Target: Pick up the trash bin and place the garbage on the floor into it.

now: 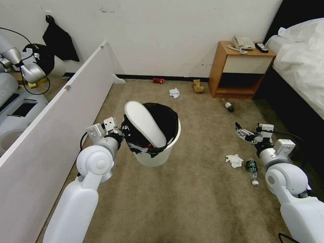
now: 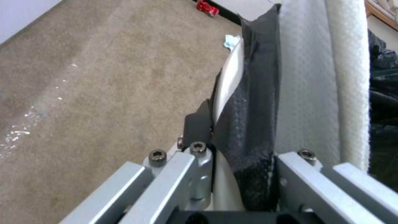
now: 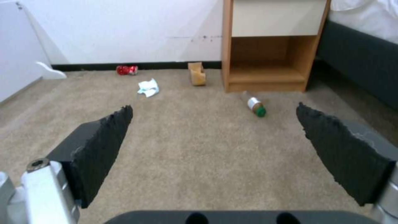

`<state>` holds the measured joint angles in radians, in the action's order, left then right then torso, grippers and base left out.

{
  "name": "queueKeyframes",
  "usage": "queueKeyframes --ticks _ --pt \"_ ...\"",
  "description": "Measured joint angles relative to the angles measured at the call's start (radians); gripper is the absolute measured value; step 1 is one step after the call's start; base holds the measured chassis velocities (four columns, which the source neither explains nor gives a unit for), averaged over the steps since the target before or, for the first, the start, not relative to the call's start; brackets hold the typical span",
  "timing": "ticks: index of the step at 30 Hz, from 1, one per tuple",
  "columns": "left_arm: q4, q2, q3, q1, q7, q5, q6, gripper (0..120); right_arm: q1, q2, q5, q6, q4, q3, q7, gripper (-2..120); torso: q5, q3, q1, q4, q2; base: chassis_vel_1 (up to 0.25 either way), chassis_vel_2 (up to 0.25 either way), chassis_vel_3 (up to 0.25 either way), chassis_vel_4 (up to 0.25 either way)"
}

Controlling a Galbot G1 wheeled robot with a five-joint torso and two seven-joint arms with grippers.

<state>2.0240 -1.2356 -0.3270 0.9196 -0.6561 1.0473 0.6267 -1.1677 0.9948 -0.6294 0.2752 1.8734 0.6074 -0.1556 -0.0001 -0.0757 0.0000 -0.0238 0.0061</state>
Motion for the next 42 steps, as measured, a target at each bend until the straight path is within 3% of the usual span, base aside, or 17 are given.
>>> queueKeyframes --ticks 12,20,42 --pt "0.008 0.000 0.003 0.002 -0.017 0.029 0.000 4 -0.005 -0.003 -0.003 -0.022 0.002 0.000 0.000 100 0.0005 0.000 0.000 -0.0006 0.000 -0.125 -0.107 0.120 0.109" --pt "0.011 0.004 0.003 0.004 -0.019 0.029 -0.001 4 -0.004 -0.001 -0.001 -0.023 0.003 0.001 -0.010 100 0.0000 0.000 0.000 0.0005 0.000 0.013 0.011 -0.001 -0.004" --pt "0.017 0.002 -0.003 0.012 -0.020 0.029 -0.001 4 -0.010 0.009 0.014 -0.043 0.007 0.002 0.006 100 0.0001 0.000 0.000 0.0000 0.000 -0.003 -0.005 0.003 0.005"
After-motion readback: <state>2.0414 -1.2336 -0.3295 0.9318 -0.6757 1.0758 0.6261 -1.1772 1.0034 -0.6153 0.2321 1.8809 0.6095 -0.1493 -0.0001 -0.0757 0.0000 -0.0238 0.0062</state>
